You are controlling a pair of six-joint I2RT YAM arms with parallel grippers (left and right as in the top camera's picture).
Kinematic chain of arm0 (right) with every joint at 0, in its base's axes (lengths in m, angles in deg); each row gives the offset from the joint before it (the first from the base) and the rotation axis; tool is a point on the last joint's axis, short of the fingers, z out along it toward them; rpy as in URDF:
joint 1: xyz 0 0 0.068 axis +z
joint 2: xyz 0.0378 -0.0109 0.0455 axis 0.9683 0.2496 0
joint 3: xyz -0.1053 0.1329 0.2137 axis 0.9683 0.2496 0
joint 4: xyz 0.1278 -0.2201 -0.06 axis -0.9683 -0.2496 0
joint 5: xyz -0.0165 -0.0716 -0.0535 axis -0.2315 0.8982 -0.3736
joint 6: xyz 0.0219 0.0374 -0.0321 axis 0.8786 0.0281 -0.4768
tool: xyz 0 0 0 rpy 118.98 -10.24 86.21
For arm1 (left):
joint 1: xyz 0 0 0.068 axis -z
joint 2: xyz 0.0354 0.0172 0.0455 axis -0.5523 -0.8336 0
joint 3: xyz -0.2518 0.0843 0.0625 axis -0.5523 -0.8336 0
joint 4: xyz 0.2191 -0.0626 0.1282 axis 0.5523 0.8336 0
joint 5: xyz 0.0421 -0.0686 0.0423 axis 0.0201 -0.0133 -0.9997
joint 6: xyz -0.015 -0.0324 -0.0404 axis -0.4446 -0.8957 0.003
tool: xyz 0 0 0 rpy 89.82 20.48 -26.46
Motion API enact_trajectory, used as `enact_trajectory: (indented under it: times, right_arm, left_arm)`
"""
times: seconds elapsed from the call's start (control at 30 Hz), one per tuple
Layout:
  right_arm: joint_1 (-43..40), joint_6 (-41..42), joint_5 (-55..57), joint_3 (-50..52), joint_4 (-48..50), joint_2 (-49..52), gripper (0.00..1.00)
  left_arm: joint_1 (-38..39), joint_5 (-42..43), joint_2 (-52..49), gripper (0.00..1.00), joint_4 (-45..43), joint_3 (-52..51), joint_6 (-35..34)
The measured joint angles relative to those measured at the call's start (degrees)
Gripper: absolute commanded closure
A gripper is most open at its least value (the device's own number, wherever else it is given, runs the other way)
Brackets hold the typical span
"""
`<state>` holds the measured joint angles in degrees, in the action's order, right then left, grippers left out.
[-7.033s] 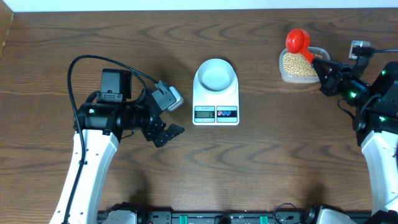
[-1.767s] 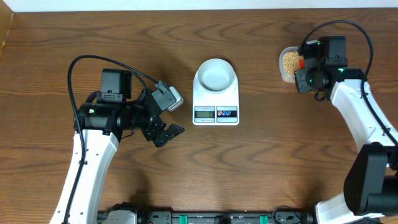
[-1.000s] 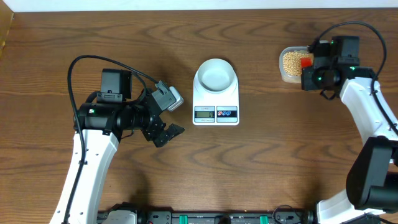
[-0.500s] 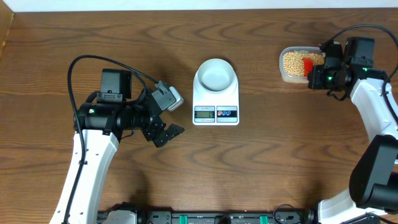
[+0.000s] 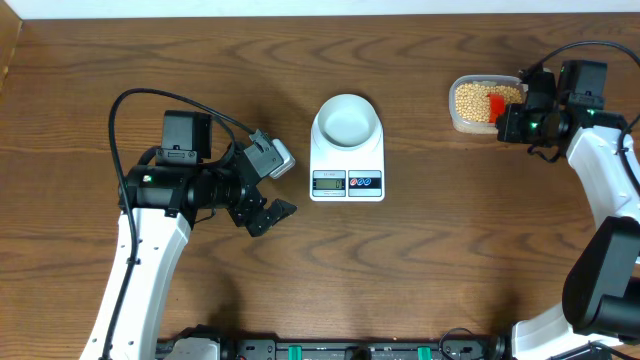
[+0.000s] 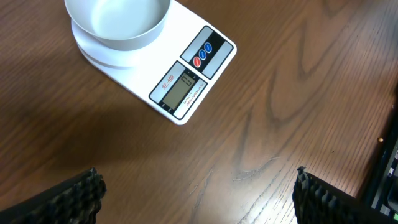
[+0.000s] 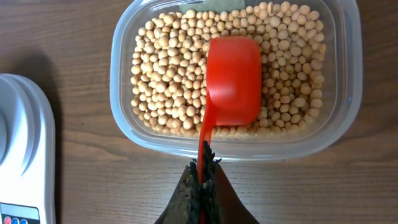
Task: Scoop item into bowl and weigh 50g on scale
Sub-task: 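Push the red scoop through the soybeans with the right gripper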
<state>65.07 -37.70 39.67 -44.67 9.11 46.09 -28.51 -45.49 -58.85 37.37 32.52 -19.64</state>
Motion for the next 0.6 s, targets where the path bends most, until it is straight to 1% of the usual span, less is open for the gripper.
enact_trajectory:
  times: [0.6]
  right_arm:
    - [-2.0,8.7,-1.3,0.0,0.1,0.1,0.99]
  left_arm:
    - [0.0,0.0,0.0,0.01,0.0,0.0,0.0]
